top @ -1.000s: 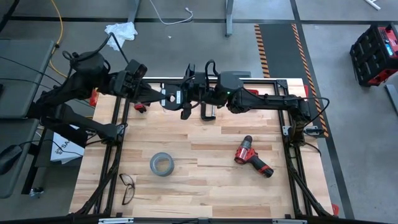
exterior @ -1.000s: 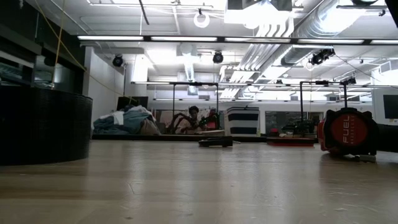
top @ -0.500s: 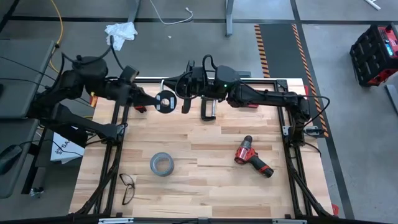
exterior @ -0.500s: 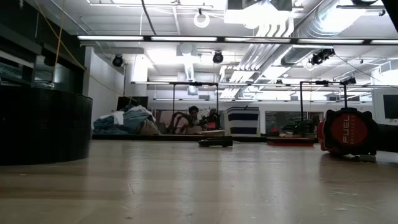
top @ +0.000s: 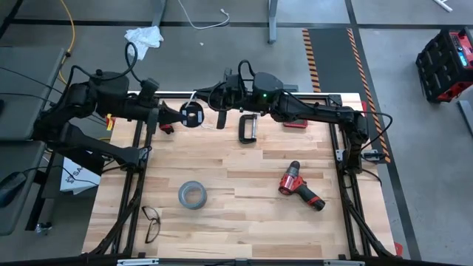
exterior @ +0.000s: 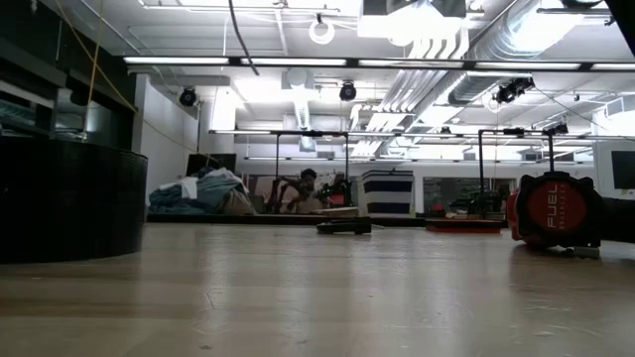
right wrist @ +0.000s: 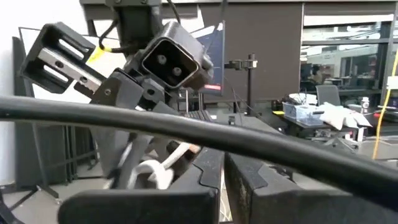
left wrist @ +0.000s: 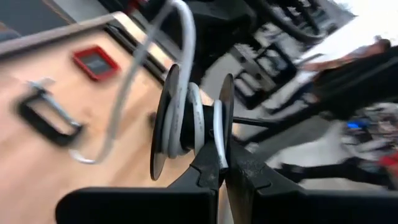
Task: Coil cords
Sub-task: Coil the white wire
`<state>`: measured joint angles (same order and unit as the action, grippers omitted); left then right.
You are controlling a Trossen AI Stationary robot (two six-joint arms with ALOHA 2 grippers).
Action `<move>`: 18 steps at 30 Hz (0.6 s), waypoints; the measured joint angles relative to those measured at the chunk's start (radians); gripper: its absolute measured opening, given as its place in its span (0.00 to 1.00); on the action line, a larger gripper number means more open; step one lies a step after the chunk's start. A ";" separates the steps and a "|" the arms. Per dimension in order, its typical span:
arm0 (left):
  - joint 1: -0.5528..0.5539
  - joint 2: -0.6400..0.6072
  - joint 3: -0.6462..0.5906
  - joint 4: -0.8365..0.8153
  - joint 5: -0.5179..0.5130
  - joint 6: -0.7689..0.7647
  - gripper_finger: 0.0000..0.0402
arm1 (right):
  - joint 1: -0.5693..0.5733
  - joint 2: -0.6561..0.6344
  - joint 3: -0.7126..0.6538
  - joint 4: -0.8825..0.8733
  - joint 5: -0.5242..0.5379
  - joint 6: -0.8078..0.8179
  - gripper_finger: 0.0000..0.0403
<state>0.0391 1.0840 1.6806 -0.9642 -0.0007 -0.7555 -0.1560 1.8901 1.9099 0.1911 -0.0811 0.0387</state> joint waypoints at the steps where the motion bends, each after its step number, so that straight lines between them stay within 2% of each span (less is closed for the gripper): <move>1: 0.000 -0.004 0.000 -0.015 -0.025 0.016 0.01 | -0.002 -0.001 0.000 -0.006 0.001 -0.002 0.00; 12: -0.001 -0.024 -0.001 -0.042 -0.333 0.260 0.01 | -0.034 -0.049 0.002 -0.046 0.025 0.003 0.01; 15: -0.001 -0.024 0.008 -0.013 -0.380 0.300 0.01 | -0.037 -0.063 0.006 -0.070 0.037 0.000 0.01; 18: 0.000 -0.025 0.011 0.045 -0.383 0.340 0.01 | -0.042 -0.063 0.003 -0.100 0.037 -0.002 0.01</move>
<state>0.0391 1.0589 1.6913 -0.9188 -0.3840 -0.4156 -0.1981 1.8267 1.9129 0.0908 -0.0439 0.0368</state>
